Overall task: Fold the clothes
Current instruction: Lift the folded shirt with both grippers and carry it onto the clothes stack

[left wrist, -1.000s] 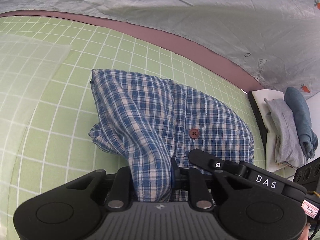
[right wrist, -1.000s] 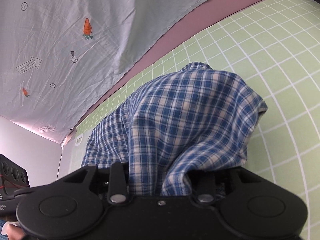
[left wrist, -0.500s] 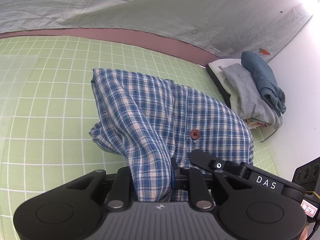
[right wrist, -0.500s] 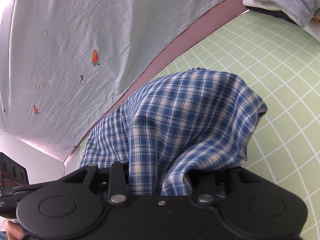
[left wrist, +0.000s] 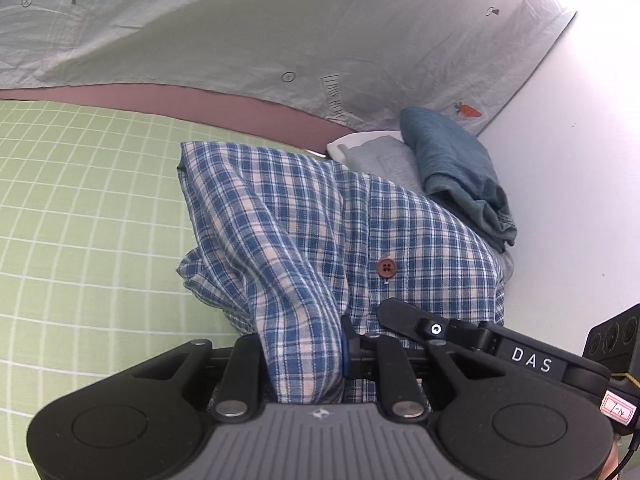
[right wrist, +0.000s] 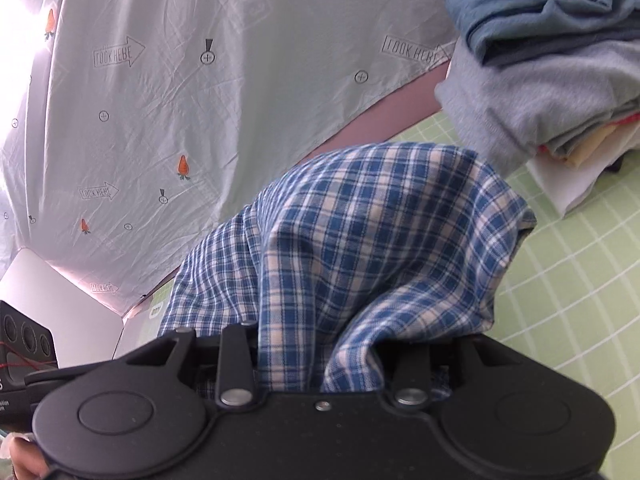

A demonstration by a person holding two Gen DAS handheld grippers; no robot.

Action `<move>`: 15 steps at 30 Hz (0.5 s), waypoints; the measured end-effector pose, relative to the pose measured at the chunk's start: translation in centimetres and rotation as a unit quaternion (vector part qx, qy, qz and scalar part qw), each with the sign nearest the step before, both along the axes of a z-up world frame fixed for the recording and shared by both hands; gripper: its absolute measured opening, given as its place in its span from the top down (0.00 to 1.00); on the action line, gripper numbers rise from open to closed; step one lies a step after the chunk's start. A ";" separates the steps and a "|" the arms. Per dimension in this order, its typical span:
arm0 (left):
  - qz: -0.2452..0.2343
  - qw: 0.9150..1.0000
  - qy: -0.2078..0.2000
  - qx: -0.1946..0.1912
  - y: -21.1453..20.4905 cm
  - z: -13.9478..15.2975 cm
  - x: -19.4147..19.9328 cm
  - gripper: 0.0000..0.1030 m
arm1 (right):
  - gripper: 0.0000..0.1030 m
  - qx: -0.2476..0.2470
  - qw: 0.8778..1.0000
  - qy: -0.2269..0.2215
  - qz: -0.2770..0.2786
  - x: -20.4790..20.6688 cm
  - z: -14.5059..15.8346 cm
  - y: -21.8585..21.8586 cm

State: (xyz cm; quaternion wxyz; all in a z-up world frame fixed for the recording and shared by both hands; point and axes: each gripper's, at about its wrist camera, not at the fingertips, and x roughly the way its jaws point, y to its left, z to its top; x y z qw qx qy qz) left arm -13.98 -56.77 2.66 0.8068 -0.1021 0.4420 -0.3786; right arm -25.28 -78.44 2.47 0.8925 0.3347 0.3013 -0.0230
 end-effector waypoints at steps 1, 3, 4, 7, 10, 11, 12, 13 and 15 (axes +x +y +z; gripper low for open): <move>0.001 1.000 0.003 -0.008 -1.5 0.4 -0.5 0.80 | 0.62 -0.006 1.000 -0.003 0.004 -0.5 0.5 -1.6; -0.005 1.000 0.000 -0.019 -4.5 1.3 -1.4 0.80 | 0.62 -0.017 1.000 -0.009 0.011 -1.5 1.4 -4.7; -0.012 1.000 -0.005 -0.023 -6.1 1.8 -1.9 0.80 | 0.62 -0.023 1.000 -0.014 0.008 -2.0 2.2 -6.0; -0.040 0.998 -0.028 -0.037 -10.6 3.6 -3.0 0.80 | 0.62 -0.040 0.999 -0.029 -0.002 -3.6 4.4 -10.0; -0.068 0.995 -0.053 -0.056 -15.2 5.7 -3.6 0.80 | 0.62 -0.050 0.997 -0.049 -0.018 -5.0 6.5 -13.8; -0.077 0.993 -0.061 -0.062 -16.5 6.4 -3.7 0.80 | 0.62 -0.049 0.997 -0.058 -0.028 -5.3 7.2 -15.0; -0.085 0.992 -0.072 -0.067 -17.7 7.1 -3.5 0.80 | 0.62 -0.048 0.996 -0.067 -0.037 -5.6 7.8 -16.2; -0.093 0.990 -0.082 -0.073 -18.9 7.8 -3.3 0.80 | 0.62 -0.048 0.995 -0.076 -0.046 -5.8 8.4 -17.3; -0.106 0.986 -0.100 -0.083 -21.2 9.0 -2.8 0.80 | 0.62 -0.052 0.993 -0.087 -0.052 -4.8 9.2 -19.4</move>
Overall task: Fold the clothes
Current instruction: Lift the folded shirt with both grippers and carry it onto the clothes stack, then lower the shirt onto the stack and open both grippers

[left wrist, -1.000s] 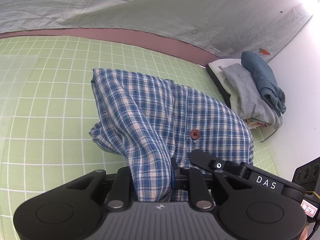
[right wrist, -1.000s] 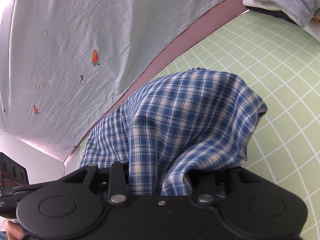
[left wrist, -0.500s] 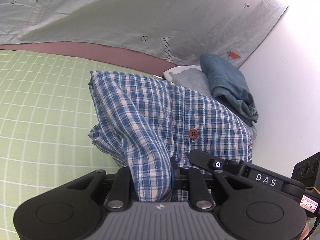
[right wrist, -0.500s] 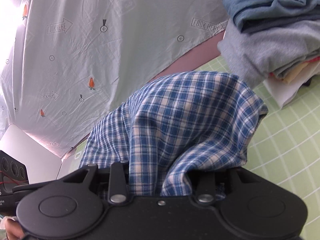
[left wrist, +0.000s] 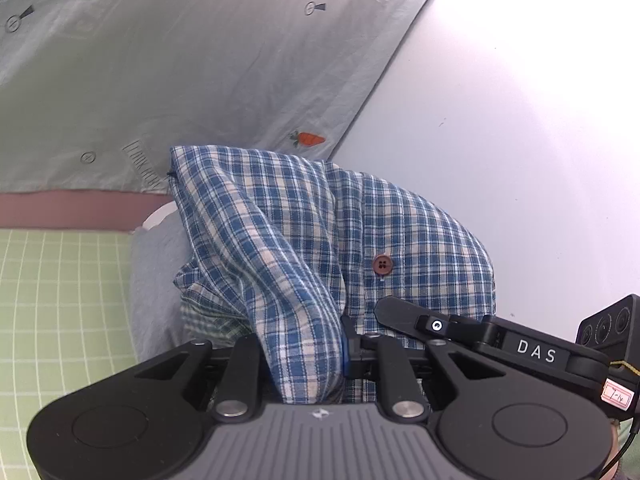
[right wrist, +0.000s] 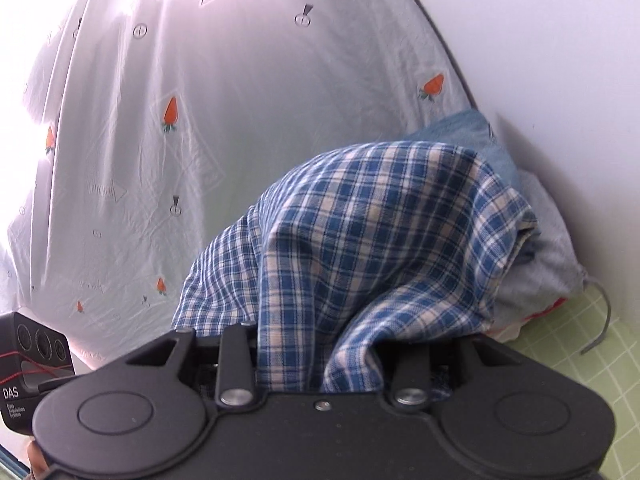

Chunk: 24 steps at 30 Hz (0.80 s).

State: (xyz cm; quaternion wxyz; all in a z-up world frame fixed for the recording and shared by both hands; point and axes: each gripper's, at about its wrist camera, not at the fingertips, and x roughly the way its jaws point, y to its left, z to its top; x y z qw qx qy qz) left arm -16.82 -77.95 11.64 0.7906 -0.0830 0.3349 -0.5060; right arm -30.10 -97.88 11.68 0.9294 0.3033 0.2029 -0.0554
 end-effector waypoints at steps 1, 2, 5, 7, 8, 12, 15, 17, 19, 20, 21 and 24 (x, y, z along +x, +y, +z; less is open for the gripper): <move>-0.004 1.000 -0.005 -0.003 -1.2 0.4 0.4 0.80 | 0.62 -0.002 1.000 -0.006 -0.003 0.5 0.4 -1.1; -0.005 1.000 -0.007 -0.004 -2.2 0.7 0.9 0.80 | 0.62 -0.005 1.000 -0.012 -0.006 0.9 0.8 -2.1; -0.003 1.000 -0.017 -0.006 -5.5 1.6 3.1 0.80 | 0.62 -0.011 0.999 -0.029 -0.014 2.4 2.1 -5.3; -0.004 1.000 -0.024 -0.006 -7.2 1.9 4.8 0.80 | 0.62 -0.021 0.999 -0.034 -0.010 4.3 2.4 -6.9; -0.003 1.000 -0.024 -0.006 -8.1 2.0 5.8 0.80 | 0.62 -0.028 0.999 -0.035 -0.010 5.3 2.6 -7.7; 0.013 1.000 -0.025 0.013 -11.2 1.9 10.0 0.72 | 0.58 -0.072 0.997 -0.010 -0.021 9.8 1.6 -10.4; 0.060 0.996 -0.016 0.069 -13.6 0.5 13.2 0.66 | 0.38 -0.109 0.993 0.014 -0.033 13.3 0.5 -12.4; 0.073 0.992 -0.011 0.098 -14.5 -1.2 14.4 0.61 | 0.32 -0.142 0.988 0.041 -0.045 15.2 -0.8 -13.0; 0.075 0.992 -0.001 0.098 -14.8 -2.5 15.2 0.54 | 0.21 -0.170 0.982 0.059 -0.059 16.2 -2.1 -12.9; 0.076 0.992 0.003 0.097 -14.9 -3.1 15.6 0.53 | 0.19 -0.180 0.980 0.061 -0.066 16.4 -2.5 -12.9; 0.077 0.993 0.003 0.095 -15.0 -3.4 15.8 0.53 | 0.17 -0.190 0.977 0.061 -0.069 16.3 -2.4 -12.7; 0.076 0.992 -0.008 0.098 -15.5 -3.3 15.9 0.51 | 0.17 -0.220 0.971 0.061 -0.077 15.7 -1.8 -12.0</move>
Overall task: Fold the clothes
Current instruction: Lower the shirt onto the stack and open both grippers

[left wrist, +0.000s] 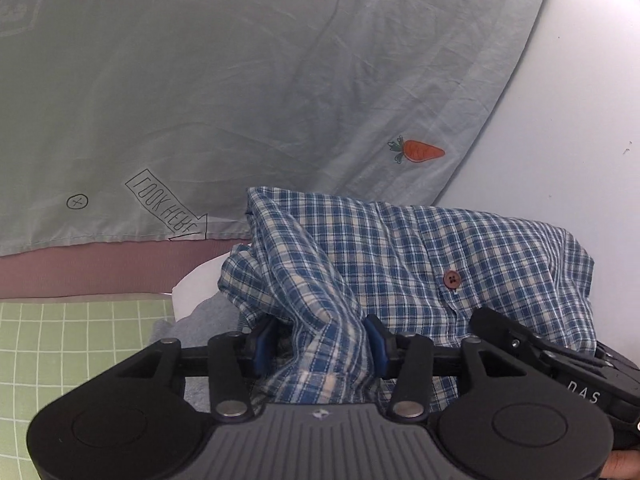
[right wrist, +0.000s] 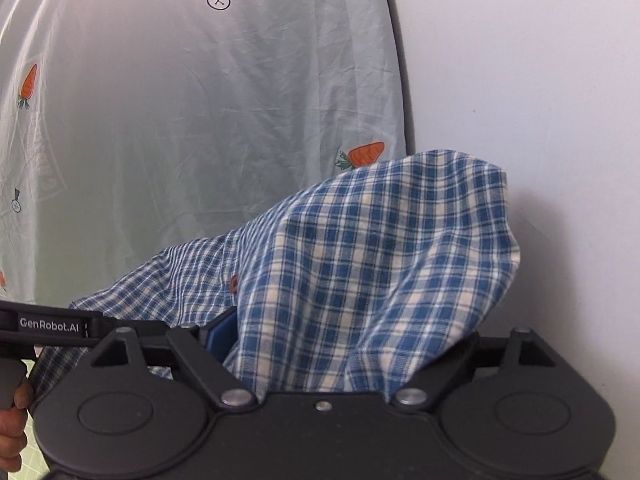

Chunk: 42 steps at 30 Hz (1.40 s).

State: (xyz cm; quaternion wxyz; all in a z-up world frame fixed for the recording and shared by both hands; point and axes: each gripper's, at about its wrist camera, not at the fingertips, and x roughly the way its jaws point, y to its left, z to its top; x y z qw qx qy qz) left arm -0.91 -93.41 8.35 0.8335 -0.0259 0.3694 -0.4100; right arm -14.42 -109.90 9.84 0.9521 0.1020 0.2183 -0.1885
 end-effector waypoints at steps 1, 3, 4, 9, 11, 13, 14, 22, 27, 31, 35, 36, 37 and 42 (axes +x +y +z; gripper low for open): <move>0.001 1.000 -0.003 0.004 -0.2 0.0 0.1 0.50 | 0.17 -0.010 1.000 0.000 -0.002 -0.2 0.2 0.2; 0.002 1.000 -0.008 0.011 -0.5 -0.1 0.1 0.50 | 0.17 -0.031 0.999 0.001 -0.007 -0.6 0.5 0.6; 0.004 1.000 -0.007 0.013 -0.6 0.0 0.3 0.49 | 0.18 -0.043 0.999 0.001 -0.010 -0.8 0.7 0.9; 0.010 1.000 -0.005 0.017 -0.7 0.2 0.5 0.49 | 0.17 -0.105 0.993 -0.011 -0.049 -1.6 2.8 2.5; 0.011 1.000 -0.005 0.019 -0.7 0.2 0.6 0.49 | 0.17 -0.127 0.990 -0.015 -0.065 -2.1 3.4 3.4; 0.013 1.000 -0.001 0.018 -0.6 0.2 0.7 0.49 | 0.17 -0.172 0.981 -0.021 -0.084 -2.4 4.0 4.5; 0.013 1.000 0.000 0.017 -0.5 0.1 0.7 0.49 | 0.17 -0.187 0.978 -0.024 -0.093 -2.5 4.4 4.9; 0.016 1.000 0.003 0.015 -0.2 -0.4 0.8 0.49 | 0.15 -0.058 0.998 0.007 -0.035 1.2 0.6 1.5; 0.021 1.000 0.004 0.019 0.1 -0.8 0.9 0.48 | 0.03 -0.001 0.999 0.035 -0.035 2.4 -1.8 0.6; 0.021 1.000 -0.007 0.021 0.8 0.2 -0.3 0.31 | 0.03 -0.007 0.998 0.051 -0.035 1.8 -0.5 1.6; 0.042 0.998 -0.049 0.022 3.3 1.9 -3.1 0.13 | 0.03 -0.012 0.997 0.054 -0.050 -0.5 1.2 3.7; 0.045 0.998 -0.050 0.020 4.3 2.1 -4.1 0.09 | 0.03 -0.013 0.997 0.052 -0.054 -1.3 1.6 4.4; 0.048 0.997 -0.050 0.017 5.3 2.3 -5.0 0.02 | 0.03 -0.014 0.997 0.051 -0.059 -2.2 1.9 5.2; 0.059 0.997 -0.056 0.017 10.1 2.9 -9.8 0.00 | 0.03 0.011 0.997 0.040 -0.060 -7.3 2.7 9.7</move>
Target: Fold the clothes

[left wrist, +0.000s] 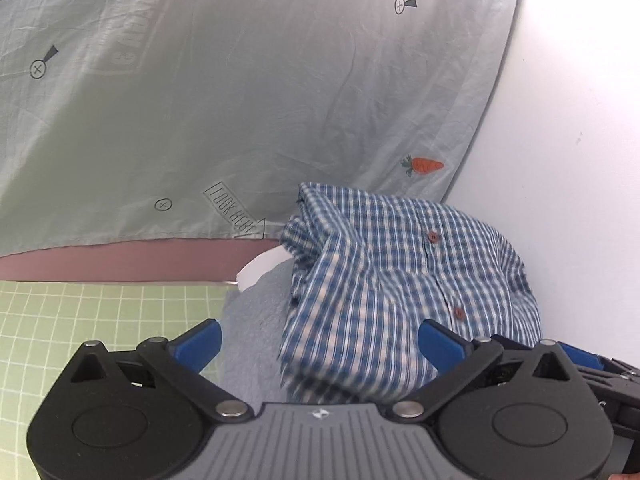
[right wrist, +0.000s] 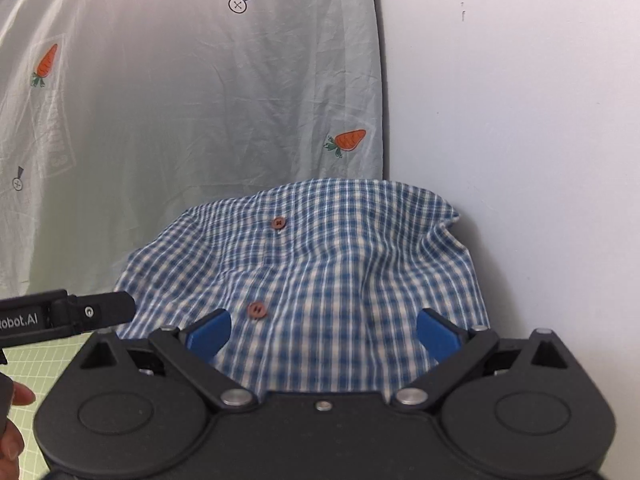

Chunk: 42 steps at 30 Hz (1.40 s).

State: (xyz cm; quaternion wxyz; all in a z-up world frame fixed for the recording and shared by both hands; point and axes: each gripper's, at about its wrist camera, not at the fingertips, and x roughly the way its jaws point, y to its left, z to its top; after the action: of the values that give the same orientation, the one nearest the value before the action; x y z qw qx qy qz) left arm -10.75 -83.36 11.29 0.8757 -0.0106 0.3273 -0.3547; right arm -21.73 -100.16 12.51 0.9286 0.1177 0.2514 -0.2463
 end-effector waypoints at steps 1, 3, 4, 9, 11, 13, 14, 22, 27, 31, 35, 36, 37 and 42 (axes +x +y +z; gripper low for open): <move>0.001 1.000 -0.001 0.010 0.8 -0.2 -1.1 0.00 | 0.03 0.003 1.000 0.002 0.001 -0.8 0.0 0.8; -0.006 1.000 0.003 0.017 2.3 -0.6 -2.7 0.00 | 0.03 0.011 1.000 0.009 0.001 -2.6 -0.2 2.6; -0.007 1.000 0.009 0.020 3.3 -0.9 -3.7 0.00 | 0.03 0.016 1.000 0.012 0.000 -3.6 -0.3 3.5; -0.007 0.999 0.007 0.050 6.6 -1.9 -7.4 0.00 | 0.03 0.031 0.999 0.016 -0.004 -7.9 -0.6 7.3; -0.015 0.998 0.012 0.052 8.0 -2.4 -8.7 0.00 | 0.03 0.034 0.999 0.022 -0.007 -9.1 -1.0 8.4; -0.020 0.998 0.022 0.055 9.1 -2.9 -9.6 0.00 | 0.03 0.038 0.999 0.028 -0.010 -10.4 -1.5 9.5; -0.020 0.998 0.021 0.057 9.4 -2.9 -10.0 0.00 | 0.03 0.040 0.999 0.032 -0.013 -11.0 -1.8 10.0; -0.026 0.997 0.013 0.076 12.2 -3.3 -13.2 0.00 | 0.03 0.041 0.997 0.053 -0.027 -14.8 -3.4 12.9; -0.033 0.996 0.010 0.085 12.9 -3.4 -14.7 0.00 | 0.03 0.041 0.997 0.056 -0.032 -16.2 -3.5 13.7; -0.034 0.995 0.013 0.088 13.3 -3.4 -15.4 0.00 | 0.03 0.041 0.997 0.057 -0.032 -16.9 -3.6 14.2; -0.035 0.996 0.011 0.087 13.6 -3.3 -15.9 0.00 | 0.03 0.041 0.997 0.056 -0.030 -17.4 -3.5 14.6; -0.035 0.996 0.011 0.086 13.7 -3.3 -16.0 0.00 | 0.03 0.041 0.997 0.055 -0.030 -17.5 -3.5 14.7; -0.035 0.996 0.010 0.086 13.8 -3.3 -16.1 0.00 | 0.03 0.040 0.997 0.055 -0.030 -17.6 -3.5 14.7; -0.035 0.996 0.012 0.086 13.9 -3.3 -16.4 0.00 | 0.03 0.040 0.997 0.056 -0.031 -17.9 -3.5 14.8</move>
State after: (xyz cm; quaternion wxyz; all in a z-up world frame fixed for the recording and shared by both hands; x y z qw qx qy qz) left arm -27.15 -69.51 8.02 0.8566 0.0719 0.3670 -0.3556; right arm -39.66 -85.34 9.00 0.8995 0.1486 0.3088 -0.2708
